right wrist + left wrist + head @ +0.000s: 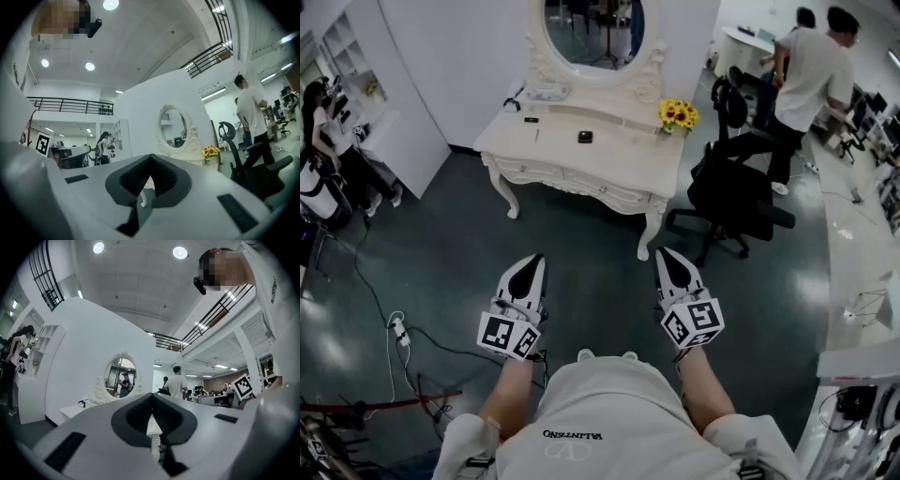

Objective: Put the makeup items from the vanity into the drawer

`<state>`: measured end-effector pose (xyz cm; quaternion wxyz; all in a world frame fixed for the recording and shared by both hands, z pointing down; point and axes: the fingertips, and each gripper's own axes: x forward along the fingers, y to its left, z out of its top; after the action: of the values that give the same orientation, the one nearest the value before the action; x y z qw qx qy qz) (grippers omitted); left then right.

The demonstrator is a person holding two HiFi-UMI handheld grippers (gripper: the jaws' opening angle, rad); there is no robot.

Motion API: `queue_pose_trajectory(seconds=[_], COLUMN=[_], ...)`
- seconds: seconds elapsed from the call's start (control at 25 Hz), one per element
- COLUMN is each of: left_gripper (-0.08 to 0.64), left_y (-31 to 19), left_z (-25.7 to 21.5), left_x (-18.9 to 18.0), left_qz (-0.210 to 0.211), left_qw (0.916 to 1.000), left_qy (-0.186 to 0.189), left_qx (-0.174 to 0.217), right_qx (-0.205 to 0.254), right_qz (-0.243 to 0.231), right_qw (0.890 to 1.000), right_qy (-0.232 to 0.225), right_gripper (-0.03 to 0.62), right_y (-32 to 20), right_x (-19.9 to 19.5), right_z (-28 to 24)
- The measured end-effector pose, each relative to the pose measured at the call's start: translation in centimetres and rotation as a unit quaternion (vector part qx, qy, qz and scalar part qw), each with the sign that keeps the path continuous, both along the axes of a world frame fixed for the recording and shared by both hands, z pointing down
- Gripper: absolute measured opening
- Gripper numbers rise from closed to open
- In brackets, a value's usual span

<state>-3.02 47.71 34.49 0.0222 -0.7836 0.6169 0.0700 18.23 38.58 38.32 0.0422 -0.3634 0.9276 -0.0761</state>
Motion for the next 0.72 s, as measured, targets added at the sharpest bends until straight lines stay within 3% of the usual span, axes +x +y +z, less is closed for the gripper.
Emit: queue_pose_trajectory(seconds=[0.72], left_gripper=[0.002], left_y=[1.2], left_z=[2.5], left_x=[-4.0], left_qz=[0.018], left_qw=[0.9994], left_qy=[0.022], left_qx=[-0.02], right_qx=[-0.028], right_qz=[0.012], right_qw=[1.0], right_qy=[-0.003], right_gripper=[0.011], right_y=[0.5], right_x=[-4.6], right_z=[1.7])
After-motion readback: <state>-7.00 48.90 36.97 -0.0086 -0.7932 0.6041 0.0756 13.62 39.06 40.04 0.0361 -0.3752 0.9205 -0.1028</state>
